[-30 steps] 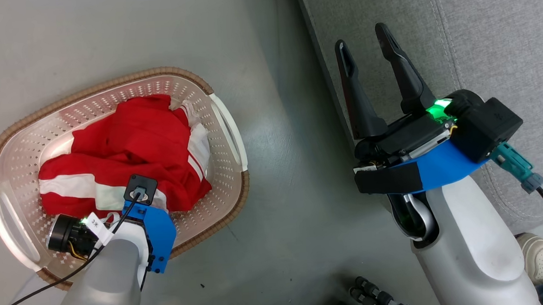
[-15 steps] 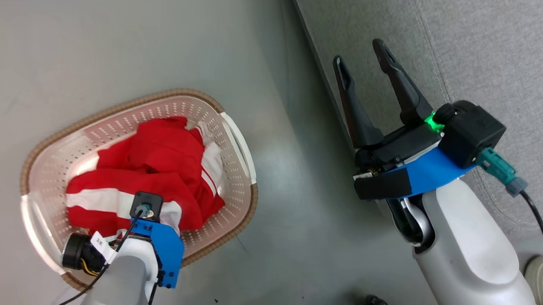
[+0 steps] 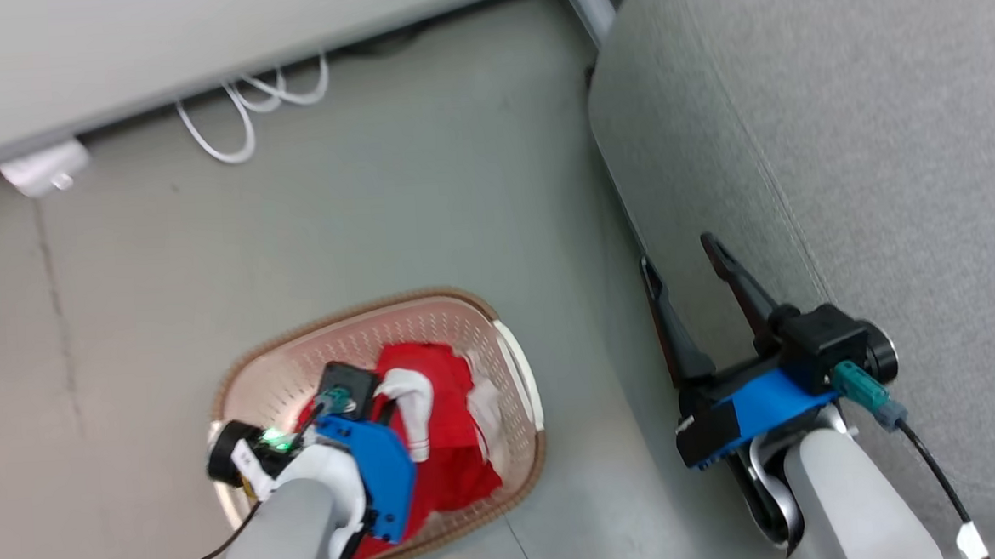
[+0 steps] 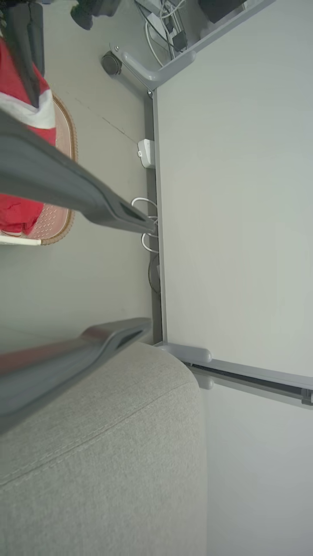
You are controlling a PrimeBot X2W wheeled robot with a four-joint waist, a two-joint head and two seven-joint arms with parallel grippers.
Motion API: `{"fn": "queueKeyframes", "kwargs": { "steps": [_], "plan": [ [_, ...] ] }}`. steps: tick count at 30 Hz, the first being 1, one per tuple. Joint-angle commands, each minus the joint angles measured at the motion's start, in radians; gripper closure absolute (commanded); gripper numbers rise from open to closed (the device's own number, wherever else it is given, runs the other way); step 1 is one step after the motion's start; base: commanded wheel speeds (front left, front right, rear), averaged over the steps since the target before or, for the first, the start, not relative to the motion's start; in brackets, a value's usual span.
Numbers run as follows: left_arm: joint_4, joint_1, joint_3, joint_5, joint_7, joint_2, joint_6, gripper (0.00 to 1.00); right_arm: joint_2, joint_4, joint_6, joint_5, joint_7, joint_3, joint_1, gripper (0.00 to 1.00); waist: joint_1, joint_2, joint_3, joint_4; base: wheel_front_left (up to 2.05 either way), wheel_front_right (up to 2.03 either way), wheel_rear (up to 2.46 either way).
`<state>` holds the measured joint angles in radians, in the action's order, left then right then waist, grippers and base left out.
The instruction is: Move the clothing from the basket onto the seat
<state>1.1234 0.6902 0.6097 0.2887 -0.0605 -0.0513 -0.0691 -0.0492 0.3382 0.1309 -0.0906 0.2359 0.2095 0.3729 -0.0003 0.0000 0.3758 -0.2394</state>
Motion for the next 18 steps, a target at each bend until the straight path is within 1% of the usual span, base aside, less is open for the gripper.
{"fn": "queueKeyframes", "kwargs": {
  "steps": [1, 3, 4, 5, 6, 7, 9, 12, 14, 18],
  "plan": [
    [-0.024, -0.017, 0.016, 0.018, 0.007, 0.001, 0.003, 1.00, -0.002, 0.002, 0.000, 0.004, -0.008, -0.003, -0.018, 0.00, 0.0003, 0.0000, -0.126, 0.074, 0.00, 0.00, 0.00],
    [-0.100, -0.029, 0.071, 0.073, 0.027, 0.001, 0.017, 1.00, -0.002, 0.001, 0.000, 0.013, -0.021, -0.009, -0.050, 0.00, 0.0003, 0.0000, -0.169, 0.093, 0.00, 0.00, 0.00],
    [-0.172, -0.032, 0.123, 0.128, 0.041, 0.000, 0.040, 1.00, -0.002, -0.005, 0.000, 0.018, -0.035, -0.011, -0.075, 0.00, 0.0003, 0.0000, -0.206, 0.108, 0.00, 0.00, 0.00],
    [-0.172, -0.032, 0.123, 0.128, 0.041, 0.000, 0.040, 1.00, -0.002, -0.005, 0.000, 0.018, -0.035, -0.011, -0.075, 0.00, 0.0003, 0.0000, -0.206, 0.108, 0.00, 0.00, 0.00],
    [-0.208, -0.030, 0.145, 0.157, 0.047, -0.001, 0.051, 1.00, -0.002, -0.009, 0.000, 0.020, -0.042, -0.011, -0.086, 0.00, 0.0003, 0.0000, -0.223, 0.115, 0.00, 0.00, 0.00],
    [-0.267, -0.022, 0.187, 0.209, 0.054, -0.001, 0.074, 1.00, -0.002, -0.017, 0.000, 0.020, -0.054, -0.010, -0.112, 0.00, 0.0003, 0.0000, -0.256, 0.127, 0.00, 0.00, 0.00],
    [-0.317, -0.001, 0.224, 0.258, 0.055, -0.001, 0.092, 1.00, -0.002, -0.028, 0.000, 0.018, -0.067, -0.010, -0.135, 0.00, 0.0003, 0.0000, -0.282, 0.138, 0.00, 0.00, 0.00],
    [-0.376, 0.040, 0.275, 0.313, 0.057, -0.001, 0.113, 1.00, -0.002, -0.045, 0.000, 0.016, -0.083, -0.001, -0.162, 0.00, 0.0003, 0.0000, -0.312, 0.153, 0.00, 0.00, 0.00],
    [-0.389, 0.055, 0.293, 0.325, 0.061, -0.001, 0.120, 1.00, -0.002, -0.051, 0.000, 0.016, -0.088, 0.005, -0.170, 0.00, 0.0003, 0.0000, -0.319, 0.156, 0.00, 0.00, 0.00],
    [-0.443, 0.119, 0.342, 0.389, 0.068, 0.000, 0.136, 1.00, -0.002, -0.068, 0.000, 0.015, -0.108, 0.028, -0.193, 0.00, 0.0003, 0.0000, -0.342, 0.165, 0.00, 0.00, 0.00]
  ]
}}
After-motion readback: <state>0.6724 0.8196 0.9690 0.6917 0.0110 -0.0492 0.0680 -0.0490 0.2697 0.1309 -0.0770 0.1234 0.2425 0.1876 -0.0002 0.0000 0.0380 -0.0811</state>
